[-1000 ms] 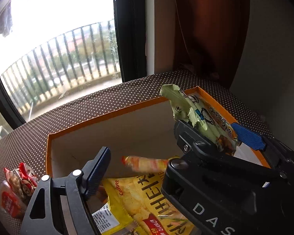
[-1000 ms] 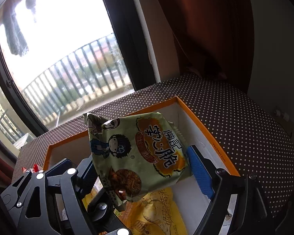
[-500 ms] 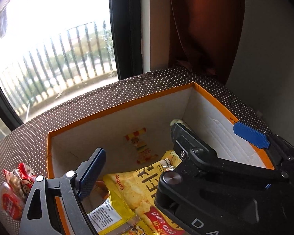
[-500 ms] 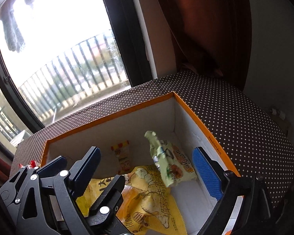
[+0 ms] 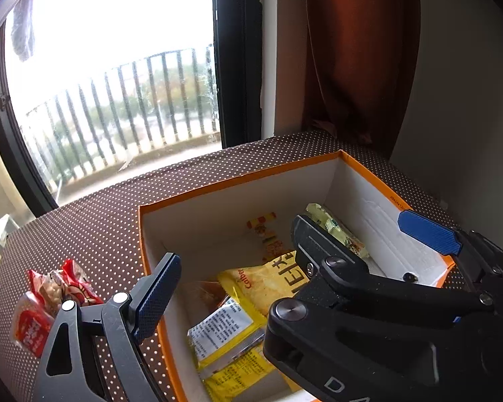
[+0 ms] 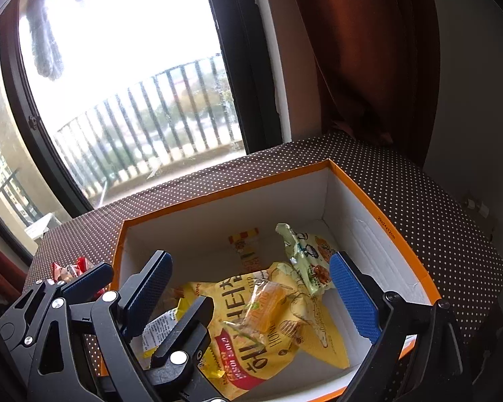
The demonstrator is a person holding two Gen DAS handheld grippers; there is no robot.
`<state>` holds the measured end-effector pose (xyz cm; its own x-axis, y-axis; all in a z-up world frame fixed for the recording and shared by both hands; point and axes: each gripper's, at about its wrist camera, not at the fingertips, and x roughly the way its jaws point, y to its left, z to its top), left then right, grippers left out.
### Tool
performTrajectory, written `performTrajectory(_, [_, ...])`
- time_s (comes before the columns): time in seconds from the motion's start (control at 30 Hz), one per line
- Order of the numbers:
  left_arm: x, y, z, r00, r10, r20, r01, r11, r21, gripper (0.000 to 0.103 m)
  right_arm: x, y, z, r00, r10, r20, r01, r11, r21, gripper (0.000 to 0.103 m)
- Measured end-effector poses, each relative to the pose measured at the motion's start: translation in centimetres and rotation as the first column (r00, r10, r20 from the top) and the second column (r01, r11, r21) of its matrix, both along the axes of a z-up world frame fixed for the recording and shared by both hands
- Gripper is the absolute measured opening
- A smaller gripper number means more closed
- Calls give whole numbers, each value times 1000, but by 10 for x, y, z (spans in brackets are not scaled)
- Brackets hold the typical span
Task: Organize snacks
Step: 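Withdraw both tools from the box toward the remaining snacks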
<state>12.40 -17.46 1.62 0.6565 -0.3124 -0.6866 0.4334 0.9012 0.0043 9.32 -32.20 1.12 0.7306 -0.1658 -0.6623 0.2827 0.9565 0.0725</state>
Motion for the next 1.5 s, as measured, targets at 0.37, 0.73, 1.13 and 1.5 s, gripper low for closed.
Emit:
performTrajectory(0.37, [-34,43,16,998,41,58,-38,998,-42,90,-17,50,16,997,61,41,-58,997,-57,96])
performTrajectory(0.73, [-60,92,23,989,112,95,-105,991,-79,90,-27,103,20,988,135,70,-127,987,-100,96])
performTrajectory(1.13, [-67,148,9,970,223,97,-215,973,-88,91,-17,160,2,965,252,66,-241,960,-146,96])
performTrajectory(1.5, [-57,191,-10,951,295,94,-289,954,-73,92,2,197,-17,944,325,62,-317,941,-119,96])
